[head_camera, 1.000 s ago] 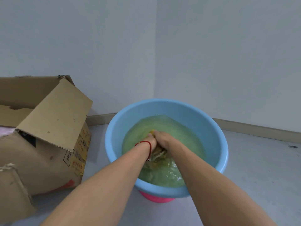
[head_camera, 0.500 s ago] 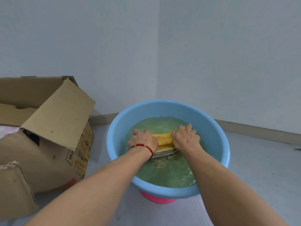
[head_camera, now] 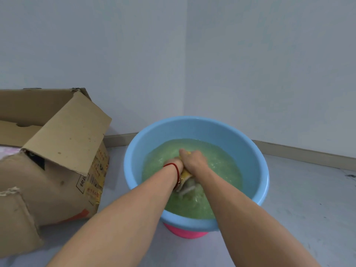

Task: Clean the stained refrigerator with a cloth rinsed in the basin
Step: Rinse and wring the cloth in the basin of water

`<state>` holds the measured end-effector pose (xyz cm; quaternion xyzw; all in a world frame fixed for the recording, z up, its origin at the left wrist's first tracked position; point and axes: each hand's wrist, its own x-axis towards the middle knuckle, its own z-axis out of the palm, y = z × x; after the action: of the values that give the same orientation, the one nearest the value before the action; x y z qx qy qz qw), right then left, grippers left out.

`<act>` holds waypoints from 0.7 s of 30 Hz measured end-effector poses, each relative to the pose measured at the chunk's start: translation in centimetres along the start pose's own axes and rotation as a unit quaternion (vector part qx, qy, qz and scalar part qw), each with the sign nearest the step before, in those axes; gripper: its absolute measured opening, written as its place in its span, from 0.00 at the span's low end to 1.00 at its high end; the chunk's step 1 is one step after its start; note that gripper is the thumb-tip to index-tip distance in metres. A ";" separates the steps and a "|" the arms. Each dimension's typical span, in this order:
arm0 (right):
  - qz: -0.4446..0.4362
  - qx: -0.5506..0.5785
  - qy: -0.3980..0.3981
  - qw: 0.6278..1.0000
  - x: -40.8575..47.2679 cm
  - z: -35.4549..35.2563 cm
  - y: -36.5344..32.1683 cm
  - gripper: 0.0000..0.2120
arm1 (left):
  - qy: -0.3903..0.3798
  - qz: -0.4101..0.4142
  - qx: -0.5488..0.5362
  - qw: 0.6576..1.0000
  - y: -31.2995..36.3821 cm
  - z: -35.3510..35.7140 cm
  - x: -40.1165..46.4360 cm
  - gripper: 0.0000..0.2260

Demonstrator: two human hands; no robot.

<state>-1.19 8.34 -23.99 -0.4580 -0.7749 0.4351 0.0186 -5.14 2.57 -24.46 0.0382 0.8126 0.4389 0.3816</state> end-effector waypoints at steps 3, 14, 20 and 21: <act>-0.071 -0.193 0.042 0.978 0.0 -1.9 1.1 0.22 | 0.034 -0.002 -0.004 0.999 0.2 -0.5 -0.4 0.18; 0.044 -0.217 -0.045 0.974 0.9 -1.6 2.4 0.22 | 0.070 -0.024 0.126 0.989 -1.1 -0.4 2.4 0.31; 0.041 0.126 -0.063 0.989 0.0 0.1 -0.6 0.25 | 0.000 0.047 0.022 0.999 0.2 -0.1 0.8 0.22; 0.013 0.057 -0.035 0.998 -0.1 -0.3 -0.6 0.30 | 0.005 0.047 0.039 0.998 0.2 -0.3 0.0 0.21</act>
<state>-1.43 8.28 -23.34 -0.4508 -0.7428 0.4948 0.0114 -5.39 2.52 -24.19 0.0887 0.8282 0.4248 0.3546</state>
